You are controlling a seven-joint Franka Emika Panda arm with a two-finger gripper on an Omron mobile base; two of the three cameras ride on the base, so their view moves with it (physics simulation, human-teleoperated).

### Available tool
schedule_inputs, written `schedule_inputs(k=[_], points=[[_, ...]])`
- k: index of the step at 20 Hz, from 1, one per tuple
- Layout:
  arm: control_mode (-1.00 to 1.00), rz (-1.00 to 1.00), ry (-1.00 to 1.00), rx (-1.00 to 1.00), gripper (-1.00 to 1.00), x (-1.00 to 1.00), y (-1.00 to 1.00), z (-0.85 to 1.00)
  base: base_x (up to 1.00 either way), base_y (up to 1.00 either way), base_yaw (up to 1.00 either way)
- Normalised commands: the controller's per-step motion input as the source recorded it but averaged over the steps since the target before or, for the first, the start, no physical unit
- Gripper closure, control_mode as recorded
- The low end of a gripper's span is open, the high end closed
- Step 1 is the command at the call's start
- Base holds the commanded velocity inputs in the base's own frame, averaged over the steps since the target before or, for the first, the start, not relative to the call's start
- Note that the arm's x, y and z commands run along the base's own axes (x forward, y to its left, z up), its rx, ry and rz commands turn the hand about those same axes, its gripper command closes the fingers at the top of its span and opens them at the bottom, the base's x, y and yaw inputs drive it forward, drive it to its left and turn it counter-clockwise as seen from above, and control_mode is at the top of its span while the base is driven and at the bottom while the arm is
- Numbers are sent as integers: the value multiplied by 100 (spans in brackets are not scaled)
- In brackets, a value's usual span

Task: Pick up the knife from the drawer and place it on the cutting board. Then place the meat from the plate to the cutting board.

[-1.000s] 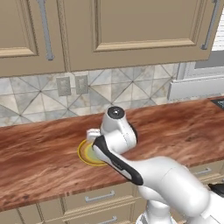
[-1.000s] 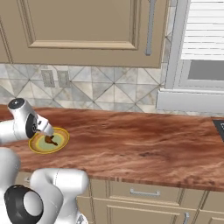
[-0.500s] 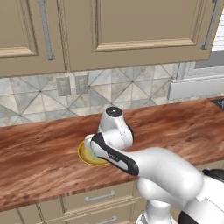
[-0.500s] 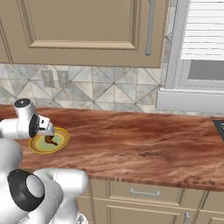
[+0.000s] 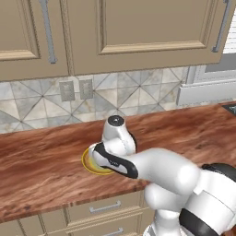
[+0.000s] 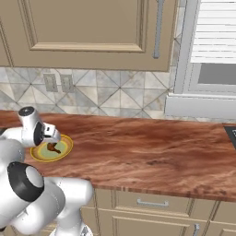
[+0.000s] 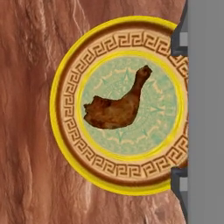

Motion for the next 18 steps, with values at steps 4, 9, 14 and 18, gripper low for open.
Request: schedule_inputs(k=[4, 9, 14, 18], points=[[-100, 0, 0, -3, -100, 37, 0, -23, 0, 0, 0], [-100, 0, 0, 0, -100, 23, 5, -8, 0, 0, 0], [-100, 0, 0, 0, -100, 21, 12, -13, 0, 0, 0], [-100, 1, 2, -4, -100, 5, 5, -19, 0, 0, 0]])
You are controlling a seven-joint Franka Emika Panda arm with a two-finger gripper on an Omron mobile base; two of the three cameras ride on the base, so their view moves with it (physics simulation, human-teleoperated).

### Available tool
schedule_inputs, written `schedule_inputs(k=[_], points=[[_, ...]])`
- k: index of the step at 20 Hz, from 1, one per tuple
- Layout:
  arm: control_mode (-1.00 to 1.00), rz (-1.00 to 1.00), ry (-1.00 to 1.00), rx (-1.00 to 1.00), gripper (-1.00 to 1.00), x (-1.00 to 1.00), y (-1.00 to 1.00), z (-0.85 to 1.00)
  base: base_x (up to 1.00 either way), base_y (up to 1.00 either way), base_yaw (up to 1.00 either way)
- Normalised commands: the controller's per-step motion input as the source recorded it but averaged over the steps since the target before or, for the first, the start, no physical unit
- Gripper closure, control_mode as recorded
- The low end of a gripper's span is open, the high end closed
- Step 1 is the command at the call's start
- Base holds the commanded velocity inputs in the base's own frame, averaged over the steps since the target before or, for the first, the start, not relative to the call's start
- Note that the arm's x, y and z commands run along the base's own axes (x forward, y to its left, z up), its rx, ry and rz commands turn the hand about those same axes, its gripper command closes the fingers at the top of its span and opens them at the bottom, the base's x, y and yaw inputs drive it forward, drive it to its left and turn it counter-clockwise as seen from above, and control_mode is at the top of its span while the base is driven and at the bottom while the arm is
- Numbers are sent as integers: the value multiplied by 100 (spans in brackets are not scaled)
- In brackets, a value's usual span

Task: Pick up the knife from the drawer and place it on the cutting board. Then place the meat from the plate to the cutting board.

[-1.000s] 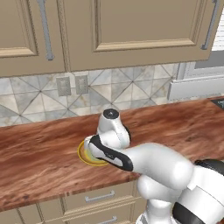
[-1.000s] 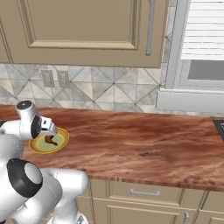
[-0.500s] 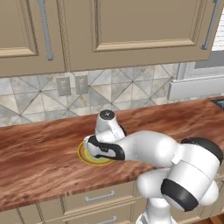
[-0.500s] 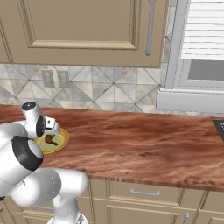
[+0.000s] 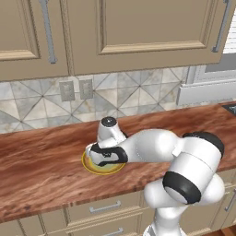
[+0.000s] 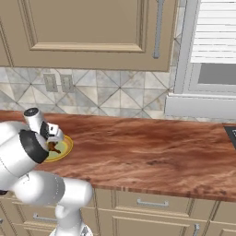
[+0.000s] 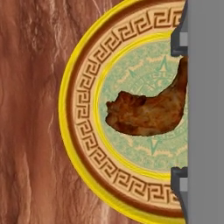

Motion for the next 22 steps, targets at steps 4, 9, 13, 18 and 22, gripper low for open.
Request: schedule_inputs(k=[4, 9, 13, 18, 22], points=[[-100, 3, 2, -6, -100, 0, 0, -22, 0, 0, 0], [-100, 2, 0, -4, -100, 1, 0, -15, 0, 0, 0], [-100, 2, 1, -3, -100, 10, 0, -16, 0, 0, 0], [-100, 2, 2, -2, -100, 16, 0, -20, 0, 0, 0], [-100, 2, 1, 0, -100, 13, 0, -20, 0, 0, 0]])
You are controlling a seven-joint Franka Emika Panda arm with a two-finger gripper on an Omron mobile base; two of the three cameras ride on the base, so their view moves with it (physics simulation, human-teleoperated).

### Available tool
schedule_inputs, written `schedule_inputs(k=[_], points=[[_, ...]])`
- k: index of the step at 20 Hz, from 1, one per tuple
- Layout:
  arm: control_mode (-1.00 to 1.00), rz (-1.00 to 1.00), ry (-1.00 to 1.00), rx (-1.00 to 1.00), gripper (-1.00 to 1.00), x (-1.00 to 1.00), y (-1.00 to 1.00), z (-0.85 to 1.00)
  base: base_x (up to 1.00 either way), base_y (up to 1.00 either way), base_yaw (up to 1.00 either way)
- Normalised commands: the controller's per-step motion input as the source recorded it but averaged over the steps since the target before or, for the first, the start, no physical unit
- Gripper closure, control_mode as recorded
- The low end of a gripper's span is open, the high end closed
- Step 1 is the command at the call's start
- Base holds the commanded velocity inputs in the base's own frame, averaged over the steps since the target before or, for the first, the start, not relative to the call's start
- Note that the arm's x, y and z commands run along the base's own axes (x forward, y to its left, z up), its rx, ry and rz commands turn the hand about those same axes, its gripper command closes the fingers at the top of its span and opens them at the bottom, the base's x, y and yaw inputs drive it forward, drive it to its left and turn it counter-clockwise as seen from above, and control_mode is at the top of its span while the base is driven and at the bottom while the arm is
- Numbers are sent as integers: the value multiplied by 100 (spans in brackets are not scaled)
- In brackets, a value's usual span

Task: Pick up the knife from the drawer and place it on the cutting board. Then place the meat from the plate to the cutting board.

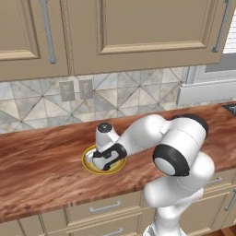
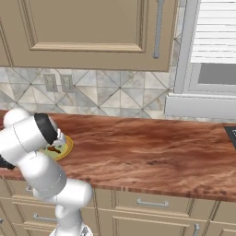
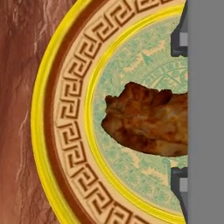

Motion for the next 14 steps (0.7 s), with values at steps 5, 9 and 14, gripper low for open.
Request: schedule_inputs(k=[5, 9, 14], points=[[-100, 2, 1, 0, -100, 7, 0, -22, 0, 0, 0], [-100, 1, 1, 0, 100, 1, 1, -15, 0, 0, 0], [-100, 0, 0, 0, 100, 0, 0, 0, 0, 0, 0]])
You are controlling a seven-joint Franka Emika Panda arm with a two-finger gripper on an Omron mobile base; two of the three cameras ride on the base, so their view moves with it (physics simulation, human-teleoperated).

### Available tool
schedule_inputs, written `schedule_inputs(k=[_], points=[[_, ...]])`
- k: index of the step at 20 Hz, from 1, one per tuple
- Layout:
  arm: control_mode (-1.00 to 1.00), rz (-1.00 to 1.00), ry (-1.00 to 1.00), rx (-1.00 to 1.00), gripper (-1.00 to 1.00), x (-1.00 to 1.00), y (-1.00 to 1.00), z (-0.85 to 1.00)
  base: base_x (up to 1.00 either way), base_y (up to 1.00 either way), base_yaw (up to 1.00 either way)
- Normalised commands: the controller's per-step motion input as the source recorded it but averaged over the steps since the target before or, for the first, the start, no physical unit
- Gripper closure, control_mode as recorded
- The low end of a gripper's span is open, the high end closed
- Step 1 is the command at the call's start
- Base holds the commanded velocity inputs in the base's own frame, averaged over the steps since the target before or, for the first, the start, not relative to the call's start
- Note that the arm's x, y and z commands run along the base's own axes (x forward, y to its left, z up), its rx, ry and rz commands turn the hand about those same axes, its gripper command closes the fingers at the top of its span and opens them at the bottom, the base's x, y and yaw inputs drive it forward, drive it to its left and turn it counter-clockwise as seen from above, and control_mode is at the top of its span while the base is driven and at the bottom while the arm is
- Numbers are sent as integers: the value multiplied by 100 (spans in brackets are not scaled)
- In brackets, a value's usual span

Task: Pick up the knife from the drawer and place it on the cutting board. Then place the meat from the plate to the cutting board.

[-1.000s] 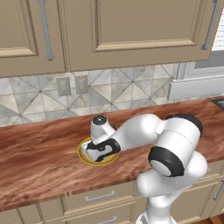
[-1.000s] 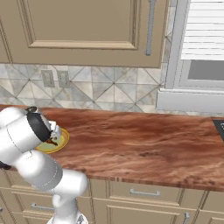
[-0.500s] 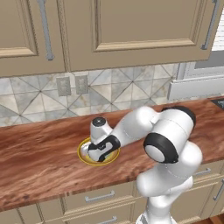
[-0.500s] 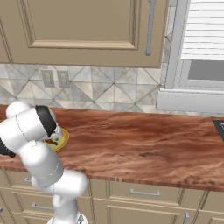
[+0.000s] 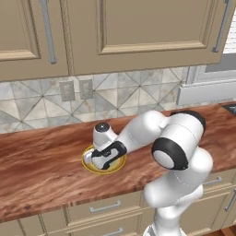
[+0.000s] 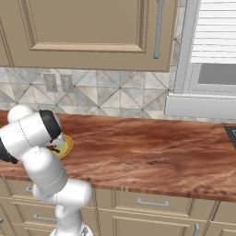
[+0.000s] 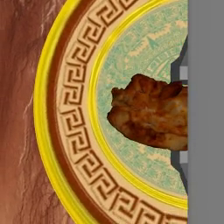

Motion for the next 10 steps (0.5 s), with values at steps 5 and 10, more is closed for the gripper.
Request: schedule_inputs(k=[5, 10], points=[[-100, 0, -22, 2, 100, 0, -1, 31, 0, 0, 0], [-100, 0, -57, 2, 100, 0, 0, 78, 0, 0, 0]])
